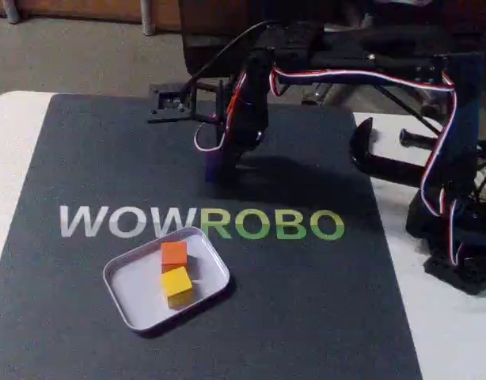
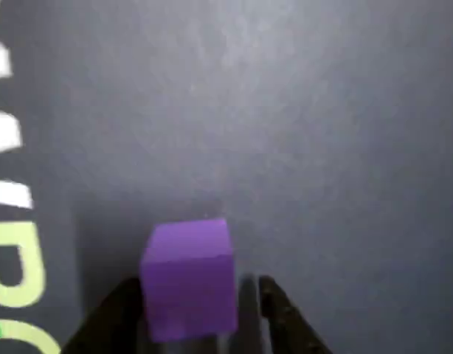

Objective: Move blocks one by one until all three blocks are in the tray.

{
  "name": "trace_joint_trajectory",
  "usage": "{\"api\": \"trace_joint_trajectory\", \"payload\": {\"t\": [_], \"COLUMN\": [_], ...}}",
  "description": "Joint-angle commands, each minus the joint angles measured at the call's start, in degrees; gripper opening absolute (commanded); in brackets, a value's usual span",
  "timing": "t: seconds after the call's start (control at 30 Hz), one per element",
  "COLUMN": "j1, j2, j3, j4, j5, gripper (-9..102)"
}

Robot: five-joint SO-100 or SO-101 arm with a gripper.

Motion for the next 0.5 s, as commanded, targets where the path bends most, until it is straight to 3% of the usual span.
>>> {"api": "trace_joint_trajectory", "payload": {"t": [0.0,0.27,0.47], "j1": [-0.97,-1.58,-1.58], "j2": [0.35,-0.79,-1.49], "j3": [-1.49,-1.58,-1.58], "j4": [-0.35,-1.32,-1.76], "j5": [-0.44,-0.79,-0.97], "gripper": [17,16,8]}}
